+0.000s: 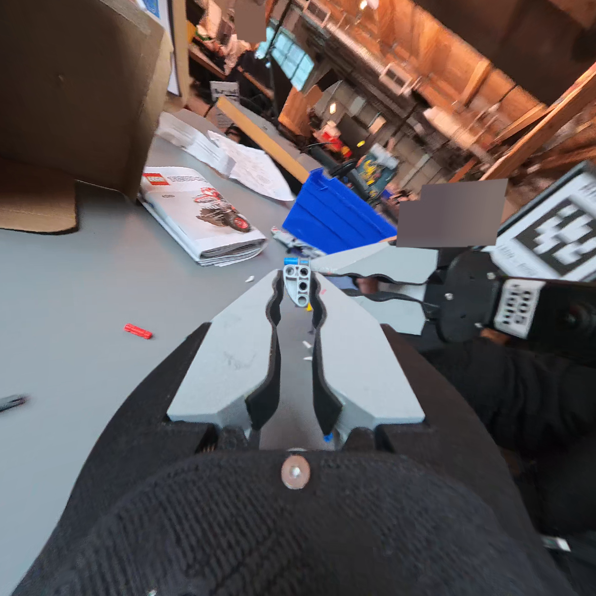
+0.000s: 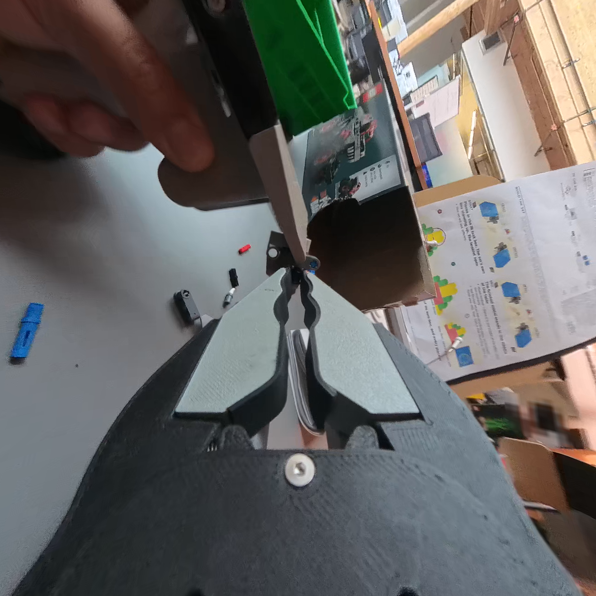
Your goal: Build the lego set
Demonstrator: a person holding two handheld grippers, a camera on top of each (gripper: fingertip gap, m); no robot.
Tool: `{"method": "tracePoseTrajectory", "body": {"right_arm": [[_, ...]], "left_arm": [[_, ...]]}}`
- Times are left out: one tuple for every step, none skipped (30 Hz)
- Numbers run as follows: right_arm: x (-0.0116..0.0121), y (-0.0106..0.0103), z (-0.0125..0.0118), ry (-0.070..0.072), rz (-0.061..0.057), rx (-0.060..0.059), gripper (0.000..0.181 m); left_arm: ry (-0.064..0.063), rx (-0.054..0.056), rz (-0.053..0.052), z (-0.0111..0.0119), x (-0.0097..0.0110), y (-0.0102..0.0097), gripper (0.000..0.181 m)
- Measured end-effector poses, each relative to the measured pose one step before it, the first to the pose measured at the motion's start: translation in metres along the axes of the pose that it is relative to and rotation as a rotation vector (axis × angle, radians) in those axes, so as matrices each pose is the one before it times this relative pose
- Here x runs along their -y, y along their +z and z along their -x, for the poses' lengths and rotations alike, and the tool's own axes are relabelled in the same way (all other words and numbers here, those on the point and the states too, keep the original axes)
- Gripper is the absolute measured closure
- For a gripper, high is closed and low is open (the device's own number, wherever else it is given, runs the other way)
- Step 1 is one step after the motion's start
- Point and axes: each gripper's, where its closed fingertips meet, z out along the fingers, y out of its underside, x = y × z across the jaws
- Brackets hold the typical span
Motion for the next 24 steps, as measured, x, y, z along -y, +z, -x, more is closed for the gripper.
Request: {"method": "tracePoseTrajectory", "body": {"right_arm": [[-0.00093,0.00168,0.00072,-0.0160,0.0183,-0.0091,0.178],[-0.00056,0.00080,0.00064,0.0012,0.0134,0.0051,0.179],[-0.00052,0.00026,0.00105,0.0120,0.0104,0.0128,0.179],[-0.00144,0.00074,0.00182,0.0063,0.0156,0.0124,0.179],[-0.00141,0.00104,0.00176,-0.0060,0.0154,0.0033,0.179],[-0.00035,0.00038,0.00080,-0.0101,0.0044,-0.0022,0.179],[-0.00032,0.00027,0.00100,0.0021,0.0037,0.0052,0.180],[-0.00061,0.00033,0.00074,0.0069,0.0052,0.0090,0.180],[-0.00032,-0.00011,0.00019,0.0038,0.0026,0.0040,0.180],[0.00055,-0.00088,-0.00103,-0.0027,-0.0024,-0.0060,0.180],[0.00024,-0.00105,-0.00073,-0.0052,-0.0020,-0.0064,0.180],[0.00054,-0.00140,-0.00111,-0.0017,-0.0082,-0.0076,0.179],[0.00072,-0.00158,-0.00130,-0.0018,-0.0101,-0.0068,0.179],[0.00030,-0.00125,-0.00068,0.0011,-0.0045,-0.0028,0.180],[0.00118,-0.00163,-0.00153,-0.0055,-0.0088,-0.0121,0.179],[0.00276,-0.00279,-0.00293,-0.0103,-0.0145,-0.0209,0.179],[0.00317,-0.00320,-0.00313,-0.0060,-0.0148,-0.0219,0.179],[0.00693,-0.00586,-0.00721,-0.0142,-0.0417,-0.0492,0.180],[0.01288,-0.01027,-0.01179,-0.0338,-0.0783,-0.0784,0.180],[0.01474,-0.01110,-0.01225,-0.0110,-0.0896,-0.0773,0.179],[0.01385,-0.00928,-0.00920,0.0225,-0.0847,-0.0512,0.179],[0.01027,-0.00644,-0.00583,0.0481,-0.0613,-0.0237,0.178],[0.00830,-0.00501,-0.00438,0.0496,-0.0555,-0.0079,0.178],[0.00843,-0.00522,-0.00291,0.0360,-0.0641,0.0052,0.178]], "left_arm": [[0.0580,0.0489,0.0135,0.00211,-0.00040,-0.00073,0.167],[0.0495,0.0372,0.0062,0.00102,0.00016,-0.00045,0.167],[0.0272,0.0173,0.0057,0.00032,-0.00031,-0.00007,0.167],[0.0074,0.0087,0.0115,0.00091,-0.00152,0.00022,0.167],[-0.0020,0.0081,0.0108,0.00140,-0.00198,0.00060,0.167],[-0.0026,0.0038,0.0042,0.00091,-0.00112,0.00029,0.167],[0.0037,0.0041,0.0061,0.00049,-0.00051,-0.00012,0.167],[0.0146,0.0114,0.0062,0.00060,-0.00070,0.00017,0.167],[0.0172,0.0118,0.0053,0.00022,-0.00036,0.00026,0.167],[0.0176,0.0066,-0.0018,-0.00058,0.00100,-0.00020,0.167],[0.0131,0.0019,-0.0030,-0.00102,0.00086,-0.00013,0.167],[0.0100,-0.0007,-0.0043,-0.00120,0.00100,-0.00011,0.167],[0.0055,-0.0058,-0.0072,-0.00156,0.00139,-0.00028,0.167],[0.0042,-0.0042,-0.0051,-0.00135,0.00096,-0.00023,0.167],[0.0064,-0.0032,-0.0055,-0.00113,0.00098,-0.00026,0.167],[0.0026,-0.0148,-0.0185,-0.00248,0.00323,-0.00122,0.167],[-0.0002,-0.0177,-0.0189,-0.00290,0.00326,-0.00153,0.167],[0.0034,-0.0316,-0.0373,-0.00491,0.00592,-0.00205,0.167],[0.0091,-0.0765,-0.0673,-0.01040,0.01210,-0.00437,0.167],[0.0150,-0.1037,-0.0716,-0.01488,0.01372,-0.00444,0.167],[0.0255,-0.0998,-0.0606,-0.01508,0.01113,-0.00250,0.167],[0.0298,-0.0678,-0.0372,-0.01177,0.00744,-0.00094,0.167],[0.0472,-0.0381,-0.0325,-0.00918,0.00528,0.00069,0.167],[0.0494,-0.0394,-0.0329,-0.00879,0.00464,0.00097,0.167]]}}
